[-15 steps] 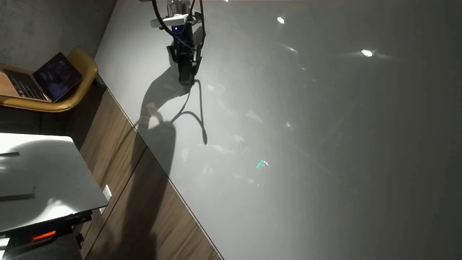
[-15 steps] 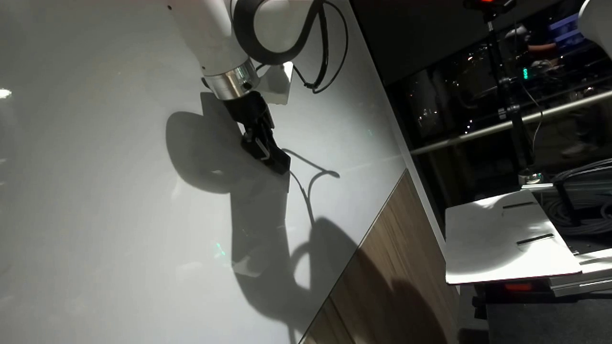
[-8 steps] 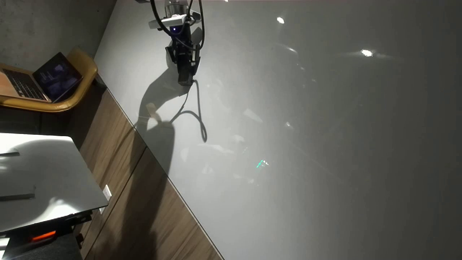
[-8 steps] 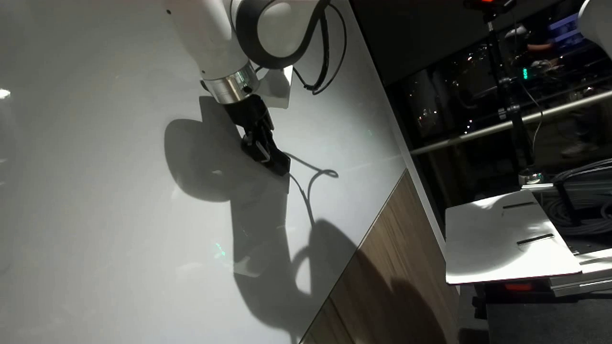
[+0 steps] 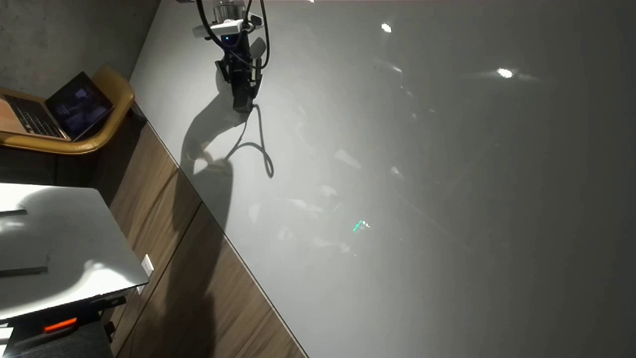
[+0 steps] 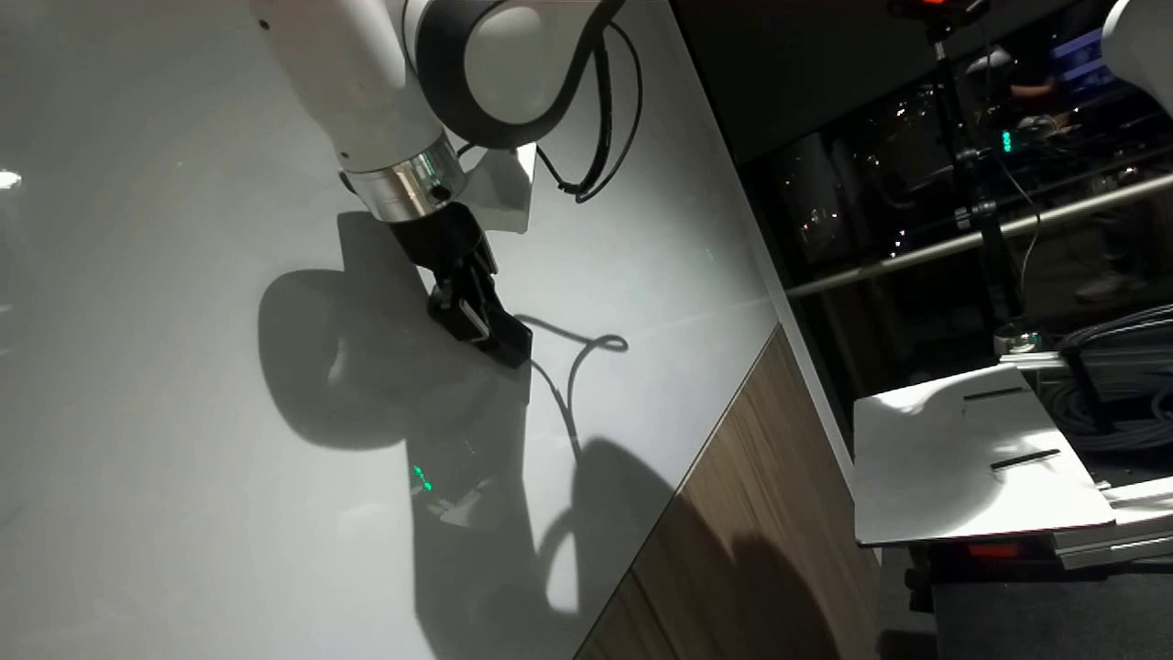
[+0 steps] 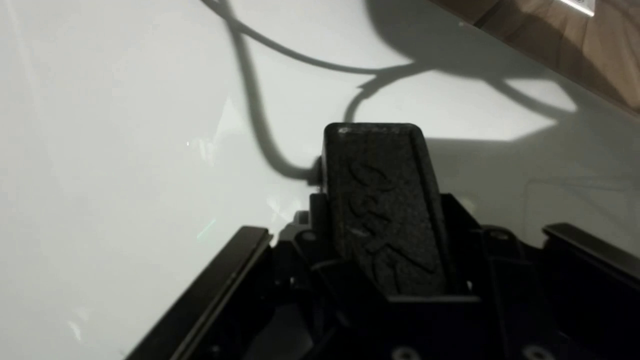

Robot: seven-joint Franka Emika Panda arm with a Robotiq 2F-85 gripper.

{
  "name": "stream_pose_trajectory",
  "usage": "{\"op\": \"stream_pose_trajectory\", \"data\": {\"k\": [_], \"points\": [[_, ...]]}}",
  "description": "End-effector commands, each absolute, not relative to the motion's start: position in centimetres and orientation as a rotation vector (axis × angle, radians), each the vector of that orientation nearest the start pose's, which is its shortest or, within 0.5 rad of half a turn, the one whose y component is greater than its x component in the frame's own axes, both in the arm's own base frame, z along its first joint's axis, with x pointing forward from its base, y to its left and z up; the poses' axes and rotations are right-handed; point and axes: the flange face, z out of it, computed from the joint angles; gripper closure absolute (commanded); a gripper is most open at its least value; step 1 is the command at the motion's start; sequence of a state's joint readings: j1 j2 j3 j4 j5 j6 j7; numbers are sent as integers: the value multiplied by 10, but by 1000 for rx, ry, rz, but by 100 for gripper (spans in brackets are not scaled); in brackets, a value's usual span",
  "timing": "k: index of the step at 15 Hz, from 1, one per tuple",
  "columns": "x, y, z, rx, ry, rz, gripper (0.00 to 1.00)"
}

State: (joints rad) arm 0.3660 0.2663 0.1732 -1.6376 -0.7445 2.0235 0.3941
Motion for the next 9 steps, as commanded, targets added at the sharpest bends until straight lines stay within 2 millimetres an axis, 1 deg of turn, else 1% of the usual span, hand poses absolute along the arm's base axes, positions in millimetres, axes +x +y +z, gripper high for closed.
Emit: {"op": "stream_pose_trajectory", "data": {"k": [1, 3, 6, 9], "points": [[617, 312, 501, 2481, 600, 634, 70], [614, 322, 505, 2466, 611, 634, 70], [606, 337, 524, 2447, 620, 655, 70], [601, 343, 543, 2418, 625, 687, 70]]}}
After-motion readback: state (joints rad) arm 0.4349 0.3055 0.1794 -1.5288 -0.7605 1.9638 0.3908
